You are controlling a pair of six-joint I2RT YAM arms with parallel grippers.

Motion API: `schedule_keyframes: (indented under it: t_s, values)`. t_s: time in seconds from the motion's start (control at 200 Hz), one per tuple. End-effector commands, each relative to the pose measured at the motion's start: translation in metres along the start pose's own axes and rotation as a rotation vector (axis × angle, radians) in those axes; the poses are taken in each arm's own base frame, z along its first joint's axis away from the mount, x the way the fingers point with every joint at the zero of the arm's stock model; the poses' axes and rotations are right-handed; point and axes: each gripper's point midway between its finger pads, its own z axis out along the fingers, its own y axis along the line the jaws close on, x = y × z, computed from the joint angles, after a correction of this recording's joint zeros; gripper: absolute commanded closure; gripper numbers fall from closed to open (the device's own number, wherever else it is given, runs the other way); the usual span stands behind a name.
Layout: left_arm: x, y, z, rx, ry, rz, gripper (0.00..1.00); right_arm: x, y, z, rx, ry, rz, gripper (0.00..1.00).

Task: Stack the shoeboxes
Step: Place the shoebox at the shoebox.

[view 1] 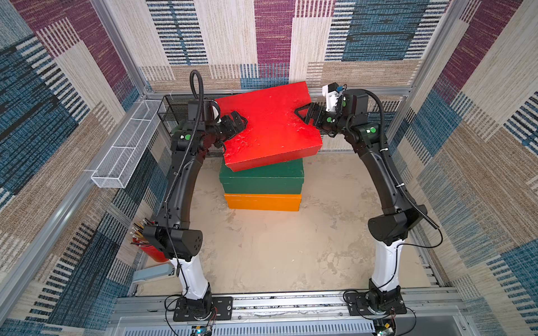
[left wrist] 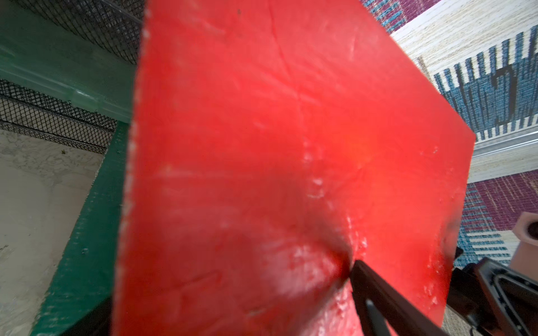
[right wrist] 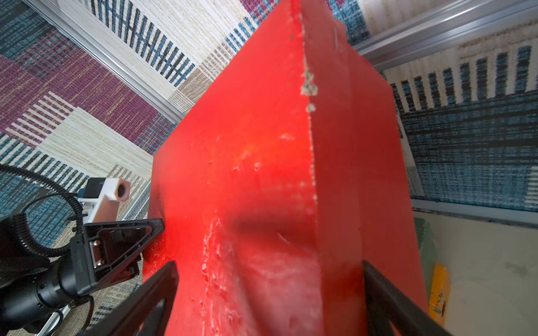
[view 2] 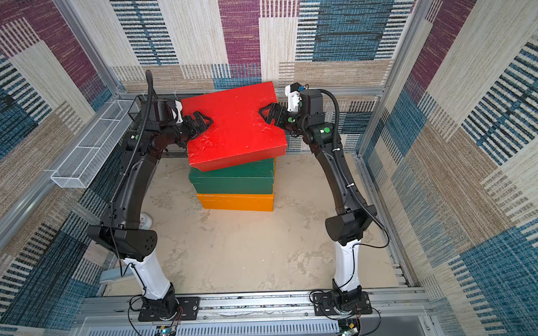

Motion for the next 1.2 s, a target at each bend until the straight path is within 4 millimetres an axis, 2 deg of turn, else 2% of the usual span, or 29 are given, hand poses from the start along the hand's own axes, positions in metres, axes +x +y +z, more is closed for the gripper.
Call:
schedule_keyframes:
  t_s: [0.0, 0.265, 0.566, 0.761, 0.961, 1.092, 1.192]
  values:
    - [0.014, -0.076, -0.009, 0.379, 0.110, 0.047, 0.00, 0.038, 0.071, -0.006, -0.344, 0.197, -0.003, 0.05]
    - [0.021, -0.077, -0.008, 0.391, 0.141, 0.048, 0.00, 0.041, 0.077, -0.016, -0.324, 0.197, -0.010, 0.05]
    - [0.032, -0.092, -0.017, 0.404, 0.147, 0.071, 0.00, 0.050, 0.085, -0.036, -0.301, 0.181, -0.009, 0.05]
    - [0.039, -0.084, -0.004, 0.388, 0.186, 0.055, 0.00, 0.070, 0.058, -0.034, -0.231, 0.229, 0.062, 0.05]
    - [0.042, -0.079, 0.009, 0.375, 0.202, 0.050, 0.00, 0.069, 0.037, -0.045, -0.204, 0.201, 0.074, 0.05]
    - [0.048, -0.077, 0.021, 0.369, 0.226, 0.047, 0.00, 0.072, 0.023, -0.044, -0.181, 0.223, 0.102, 0.05]
    - [0.051, -0.072, 0.029, 0.359, 0.241, 0.043, 0.00, 0.074, 0.021, -0.043, -0.178, 0.228, 0.102, 0.05]
